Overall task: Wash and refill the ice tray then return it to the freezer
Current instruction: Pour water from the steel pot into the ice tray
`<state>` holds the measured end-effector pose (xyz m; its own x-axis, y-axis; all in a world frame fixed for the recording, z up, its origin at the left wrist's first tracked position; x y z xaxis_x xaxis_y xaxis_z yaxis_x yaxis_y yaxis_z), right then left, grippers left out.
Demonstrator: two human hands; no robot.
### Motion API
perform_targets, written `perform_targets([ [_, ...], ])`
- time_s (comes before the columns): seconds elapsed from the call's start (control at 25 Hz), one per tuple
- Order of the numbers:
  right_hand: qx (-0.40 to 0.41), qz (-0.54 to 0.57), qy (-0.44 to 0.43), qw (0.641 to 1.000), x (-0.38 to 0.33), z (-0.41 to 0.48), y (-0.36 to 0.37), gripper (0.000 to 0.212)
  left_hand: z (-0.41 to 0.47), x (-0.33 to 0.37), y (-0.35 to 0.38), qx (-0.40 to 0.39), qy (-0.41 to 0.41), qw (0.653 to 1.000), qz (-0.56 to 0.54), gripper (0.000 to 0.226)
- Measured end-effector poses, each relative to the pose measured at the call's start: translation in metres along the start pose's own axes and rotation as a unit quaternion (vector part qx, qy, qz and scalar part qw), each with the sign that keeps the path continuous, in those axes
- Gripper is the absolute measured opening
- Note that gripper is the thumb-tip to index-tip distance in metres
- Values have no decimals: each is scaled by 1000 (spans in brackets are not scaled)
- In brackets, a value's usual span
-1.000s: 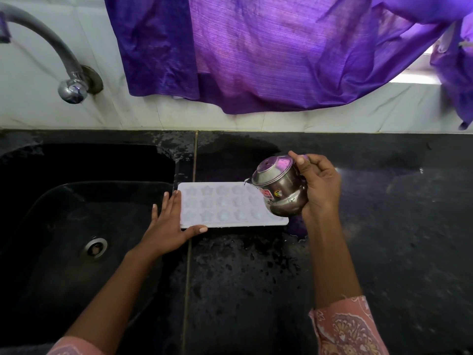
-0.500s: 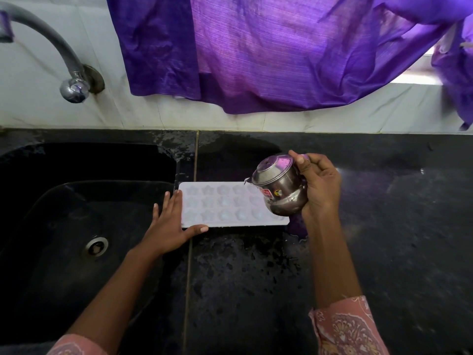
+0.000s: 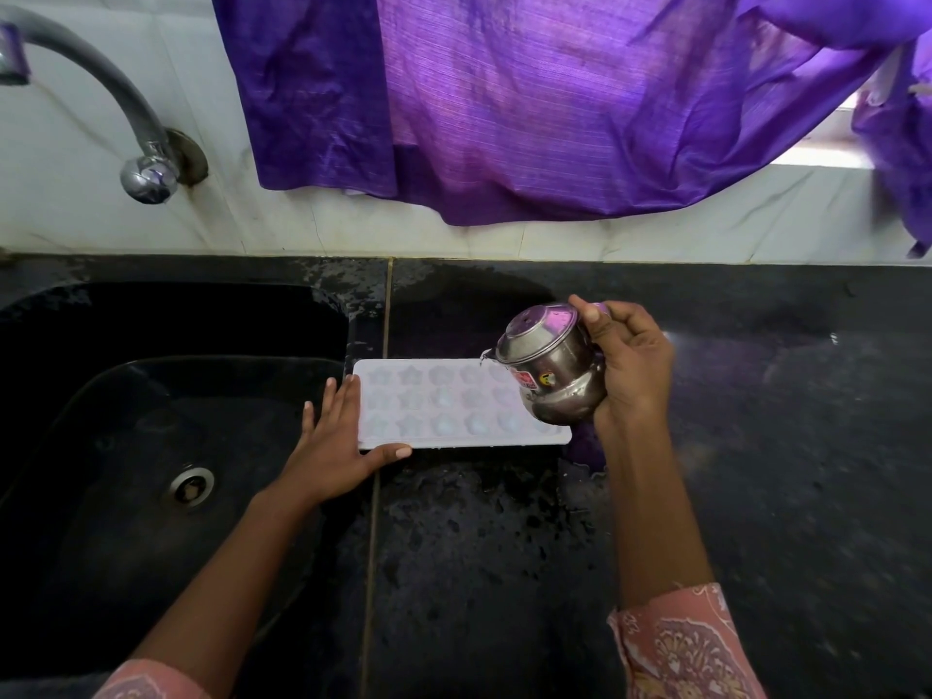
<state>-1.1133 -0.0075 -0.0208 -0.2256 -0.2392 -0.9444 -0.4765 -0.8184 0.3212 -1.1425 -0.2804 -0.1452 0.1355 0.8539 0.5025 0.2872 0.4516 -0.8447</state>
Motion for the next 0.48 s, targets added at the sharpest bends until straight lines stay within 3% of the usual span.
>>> perform_targets([
  [0.48,4,62,23,998,3,1,0,17,-1,1,-1,1,1,1000,-5,132],
])
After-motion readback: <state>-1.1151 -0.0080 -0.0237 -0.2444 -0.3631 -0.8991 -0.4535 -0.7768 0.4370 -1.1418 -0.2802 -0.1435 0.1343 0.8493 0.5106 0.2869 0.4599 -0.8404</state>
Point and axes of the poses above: each hand's wrist, its own z-axis towards the middle knuckle, its own y-axis out of the palm, x = y × z, the point moved 5 cm from there along z, towards the middle knuckle, and after that the axes turned 2 degrees about -x, right-handed, at the moved point
